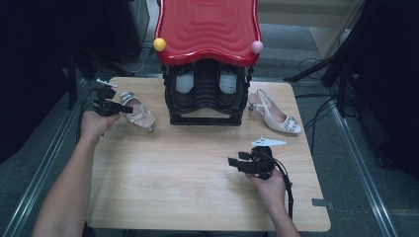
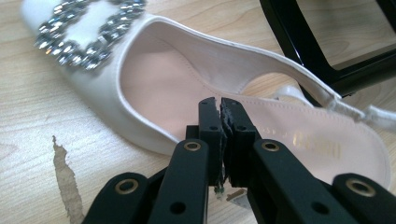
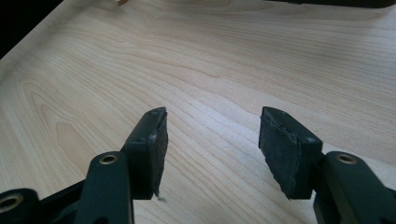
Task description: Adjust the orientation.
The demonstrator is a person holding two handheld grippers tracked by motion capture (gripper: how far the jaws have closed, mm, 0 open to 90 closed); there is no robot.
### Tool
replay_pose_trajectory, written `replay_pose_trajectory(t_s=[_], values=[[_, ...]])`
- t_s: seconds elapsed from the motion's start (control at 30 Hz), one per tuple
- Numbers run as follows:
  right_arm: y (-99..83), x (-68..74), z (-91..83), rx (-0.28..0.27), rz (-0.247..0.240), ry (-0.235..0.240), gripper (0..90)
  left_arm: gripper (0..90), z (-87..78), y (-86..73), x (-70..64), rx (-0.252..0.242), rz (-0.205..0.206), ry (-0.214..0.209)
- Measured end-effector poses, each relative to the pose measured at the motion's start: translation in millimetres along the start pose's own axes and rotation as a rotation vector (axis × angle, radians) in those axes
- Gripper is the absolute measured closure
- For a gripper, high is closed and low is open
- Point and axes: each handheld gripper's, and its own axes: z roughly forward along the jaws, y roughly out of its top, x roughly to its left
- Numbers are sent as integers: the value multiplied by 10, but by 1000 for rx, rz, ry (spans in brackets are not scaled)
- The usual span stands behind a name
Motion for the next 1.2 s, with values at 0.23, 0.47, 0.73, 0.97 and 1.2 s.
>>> replay_pose_trajectory(t_s=[0.23, 0.47, 0.73, 0.97, 1.2], values=[[-1, 3, 8, 2, 1, -4, 430, 875, -140, 2, -189, -8, 56, -31], [-9, 12, 26, 13, -2, -4, 430, 871, -110, -209, -348, -32, 37, -55], [13, 15, 45, 28, -21, -13, 430, 865, -95, -387, -296, -92, 5, -32], [21, 45, 10, 8, -39, 21, 431, 870, -120, -417, -210, -79, -23, -31], [-15, 63, -36, 7, -45, 12, 430, 866, -130, -410, -139, -91, -35, -22]])
